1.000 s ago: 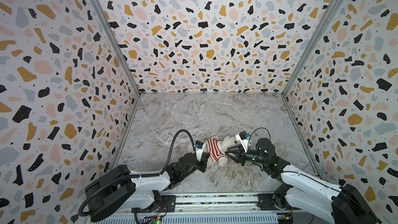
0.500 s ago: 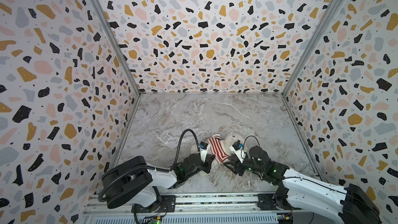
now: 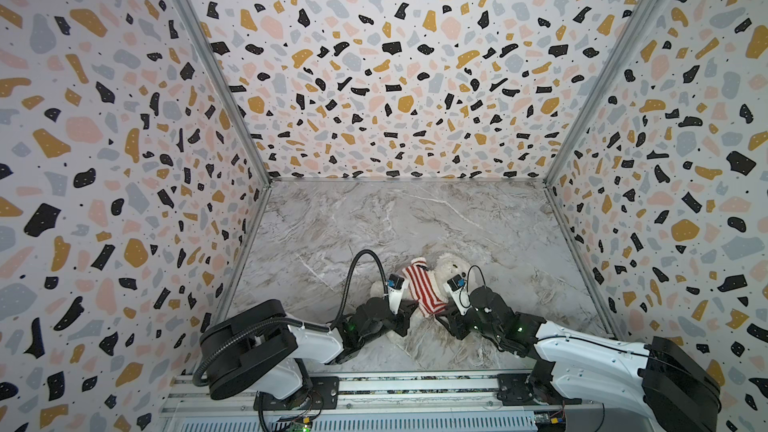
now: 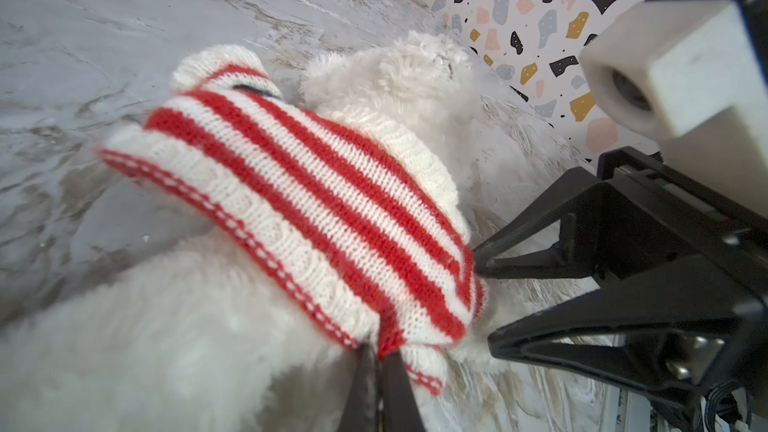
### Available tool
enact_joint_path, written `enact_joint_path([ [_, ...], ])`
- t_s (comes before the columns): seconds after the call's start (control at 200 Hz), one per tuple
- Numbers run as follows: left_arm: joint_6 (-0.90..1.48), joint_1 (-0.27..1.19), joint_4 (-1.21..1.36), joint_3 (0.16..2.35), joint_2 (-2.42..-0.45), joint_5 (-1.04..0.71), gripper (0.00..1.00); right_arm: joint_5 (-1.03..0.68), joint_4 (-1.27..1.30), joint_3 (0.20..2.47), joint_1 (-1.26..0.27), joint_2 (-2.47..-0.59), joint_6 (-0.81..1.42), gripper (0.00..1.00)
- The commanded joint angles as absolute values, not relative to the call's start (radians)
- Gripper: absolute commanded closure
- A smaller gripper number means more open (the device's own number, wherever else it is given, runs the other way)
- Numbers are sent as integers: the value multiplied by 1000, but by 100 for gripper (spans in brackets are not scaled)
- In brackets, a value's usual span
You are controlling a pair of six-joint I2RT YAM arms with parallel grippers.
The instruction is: Dress the teddy bear
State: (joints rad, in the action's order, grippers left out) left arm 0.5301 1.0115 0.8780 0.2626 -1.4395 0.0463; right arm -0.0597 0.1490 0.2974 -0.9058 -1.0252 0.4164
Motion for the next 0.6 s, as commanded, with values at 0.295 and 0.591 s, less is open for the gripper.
enact_joint_path([
  [0.295, 525, 1016, 921, 281, -1453, 43, 100, 53, 102, 247, -929, -929, 495, 54],
  [0.591, 531, 1015, 918, 268, -1434, 66, 100, 37, 118, 252, -928, -970, 493, 78],
])
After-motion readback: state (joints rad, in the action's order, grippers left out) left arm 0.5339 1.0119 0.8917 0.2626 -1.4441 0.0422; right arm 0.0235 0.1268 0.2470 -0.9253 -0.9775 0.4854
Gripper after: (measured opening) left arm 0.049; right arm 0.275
